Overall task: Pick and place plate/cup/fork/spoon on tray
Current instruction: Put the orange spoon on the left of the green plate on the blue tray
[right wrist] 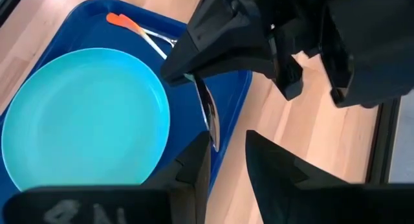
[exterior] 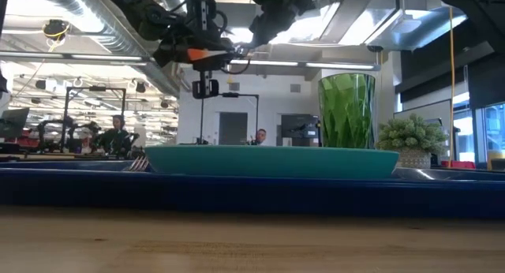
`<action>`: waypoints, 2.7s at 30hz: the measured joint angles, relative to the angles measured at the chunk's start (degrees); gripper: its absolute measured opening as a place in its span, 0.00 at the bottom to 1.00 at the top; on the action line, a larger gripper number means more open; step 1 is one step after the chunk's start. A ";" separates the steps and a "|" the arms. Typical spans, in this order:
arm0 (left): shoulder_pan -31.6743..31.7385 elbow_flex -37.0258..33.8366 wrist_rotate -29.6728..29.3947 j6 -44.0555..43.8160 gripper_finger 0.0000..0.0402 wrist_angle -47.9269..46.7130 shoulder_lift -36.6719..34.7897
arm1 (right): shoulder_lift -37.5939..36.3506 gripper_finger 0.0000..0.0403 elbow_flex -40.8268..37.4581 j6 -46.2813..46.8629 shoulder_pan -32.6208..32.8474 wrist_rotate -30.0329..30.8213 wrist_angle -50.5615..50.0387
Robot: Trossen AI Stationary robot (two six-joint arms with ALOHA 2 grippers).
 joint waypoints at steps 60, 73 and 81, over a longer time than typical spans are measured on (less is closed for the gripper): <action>0.13 -0.02 -2.65 -2.47 0.01 3.09 0.02 | 2.33 0.24 0.26 -0.02 0.02 -1.73 -0.53; 0.11 -0.02 -2.88 -1.73 0.01 2.88 0.08 | 2.23 0.03 0.28 -0.05 0.10 -1.99 -0.16; 0.07 -0.02 -5.84 -2.67 0.11 3.14 0.09 | 2.23 0.02 0.28 -0.02 0.27 -1.79 -0.65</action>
